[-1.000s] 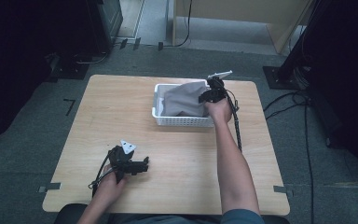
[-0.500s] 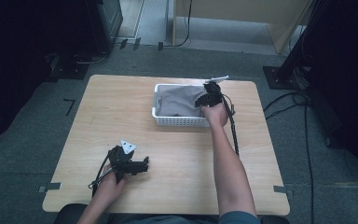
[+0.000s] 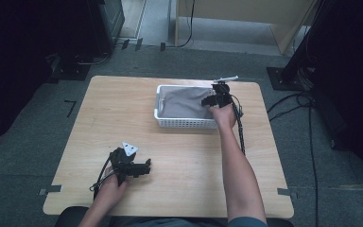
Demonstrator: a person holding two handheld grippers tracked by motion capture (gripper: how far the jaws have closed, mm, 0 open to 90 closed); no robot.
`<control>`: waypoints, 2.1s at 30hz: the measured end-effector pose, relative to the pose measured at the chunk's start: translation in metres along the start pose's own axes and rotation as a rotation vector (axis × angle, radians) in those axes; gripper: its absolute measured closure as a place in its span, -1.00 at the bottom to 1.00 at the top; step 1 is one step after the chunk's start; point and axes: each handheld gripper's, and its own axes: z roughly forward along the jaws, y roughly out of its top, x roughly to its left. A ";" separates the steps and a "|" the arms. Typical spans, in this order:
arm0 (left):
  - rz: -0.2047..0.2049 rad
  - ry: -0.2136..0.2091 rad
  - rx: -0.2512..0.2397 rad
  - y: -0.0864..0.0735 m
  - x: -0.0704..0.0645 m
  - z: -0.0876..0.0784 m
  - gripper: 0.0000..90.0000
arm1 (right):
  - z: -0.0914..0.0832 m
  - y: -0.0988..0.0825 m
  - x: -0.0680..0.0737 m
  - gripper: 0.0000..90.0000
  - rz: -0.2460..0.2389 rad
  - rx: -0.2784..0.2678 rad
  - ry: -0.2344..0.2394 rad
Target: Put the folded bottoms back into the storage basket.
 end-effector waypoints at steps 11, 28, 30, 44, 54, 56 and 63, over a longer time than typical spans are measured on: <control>0.000 0.000 -0.001 0.000 0.000 0.000 -1.00 | -0.021 0.010 0.004 0.72 -0.002 -0.091 0.023; 0.000 0.000 0.000 0.000 0.000 0.000 -1.00 | -0.007 0.016 0.012 0.76 -0.003 -0.070 0.047; 0.000 0.000 0.001 0.000 0.000 0.000 -1.00 | 0.002 0.013 0.013 0.74 -0.011 -0.062 0.040; 0.008 -0.008 -0.001 -0.001 0.000 -0.001 -1.00 | 0.031 0.009 0.009 0.18 0.043 0.017 0.017; 0.009 -0.008 0.000 -0.001 0.000 -0.001 -1.00 | 0.029 0.009 0.013 0.00 -0.035 0.016 0.037; 0.009 -0.008 0.000 -0.001 0.000 -0.001 -1.00 | 0.025 0.008 0.012 0.05 -0.057 -0.011 0.040; 0.009 -0.008 0.000 -0.001 0.000 -0.001 -1.00 | 0.014 0.003 0.011 0.05 -0.070 -0.016 0.058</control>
